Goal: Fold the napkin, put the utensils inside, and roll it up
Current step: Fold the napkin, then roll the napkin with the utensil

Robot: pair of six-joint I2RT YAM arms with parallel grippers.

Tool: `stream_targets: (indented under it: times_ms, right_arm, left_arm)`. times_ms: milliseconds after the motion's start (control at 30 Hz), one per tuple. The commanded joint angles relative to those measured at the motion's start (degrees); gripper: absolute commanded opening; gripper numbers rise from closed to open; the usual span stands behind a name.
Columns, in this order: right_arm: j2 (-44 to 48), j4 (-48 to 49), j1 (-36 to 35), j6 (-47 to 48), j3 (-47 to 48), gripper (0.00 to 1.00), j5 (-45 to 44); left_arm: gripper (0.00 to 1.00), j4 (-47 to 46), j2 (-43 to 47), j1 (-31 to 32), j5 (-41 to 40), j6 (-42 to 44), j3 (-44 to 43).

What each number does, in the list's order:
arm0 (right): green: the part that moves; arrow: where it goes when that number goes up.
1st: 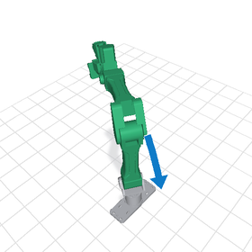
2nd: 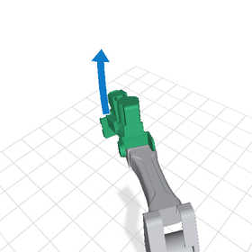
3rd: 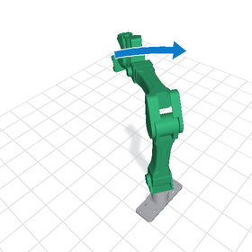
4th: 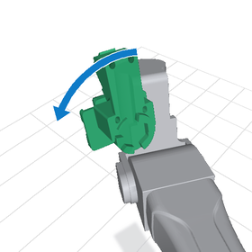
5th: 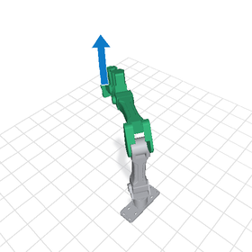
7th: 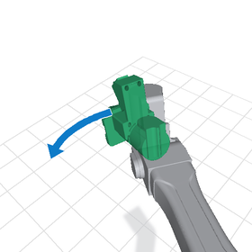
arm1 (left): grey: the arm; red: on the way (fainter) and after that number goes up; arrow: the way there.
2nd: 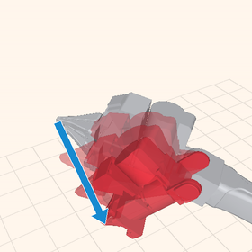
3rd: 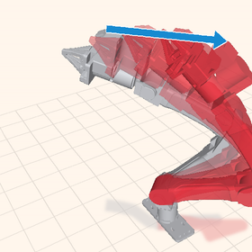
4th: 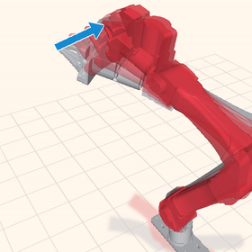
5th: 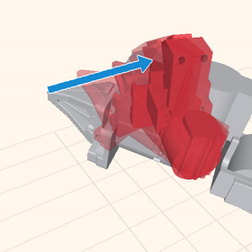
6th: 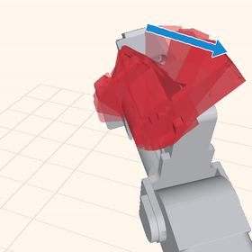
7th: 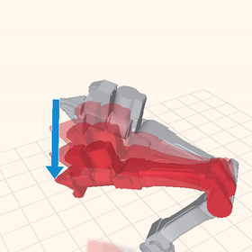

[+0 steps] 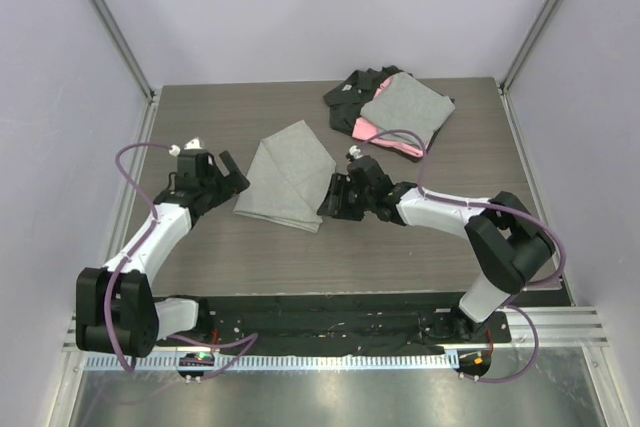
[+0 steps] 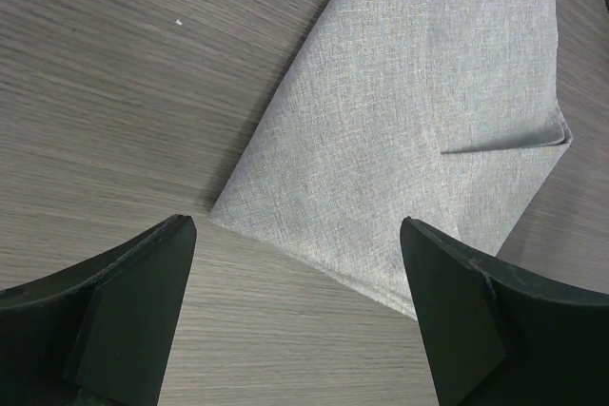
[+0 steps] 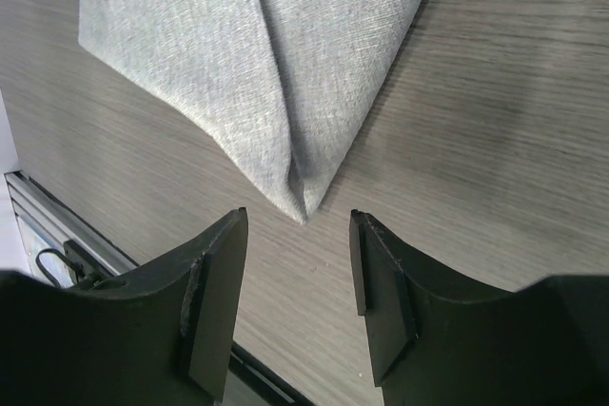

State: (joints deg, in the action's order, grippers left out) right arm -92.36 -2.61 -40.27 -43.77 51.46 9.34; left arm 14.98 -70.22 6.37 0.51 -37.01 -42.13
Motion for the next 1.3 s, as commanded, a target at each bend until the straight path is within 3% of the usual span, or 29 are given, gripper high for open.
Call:
stream_targets:
  times_ms: [0,733,1000,1133,1267]
  right_arm:
    - [-3.0,7.0,-0.1,-4.0,0.5,0.55,2.3]
    - [-12.0,6.0,-1.3,-5.4,2.5,0.43,3.2]
    - [-12.9,3.3,-1.5,-3.7,3.7,0.1,2.1]
    - [-12.1,0.4,-1.5,-1.8,5.0,0.01,1.1]
    - [-9.9,-2.6,-0.6,1.0,5.2,0.01,0.5]
  left_arm:
    - [0.95,0.1,0.0,-1.9,3.0,-2.2,0.1]
    - [0.95,0.2,-0.2,-3.1,3.3,-3.0,0.6]
    - [0.95,0.4,0.8,-3.2,4.1,-3.7,1.7]
    - [0.94,0.2,1.8,-3.2,5.3,-4.6,4.1]
    - [0.93,-1.0,3.2,-3.1,7.3,-5.8,7.3]
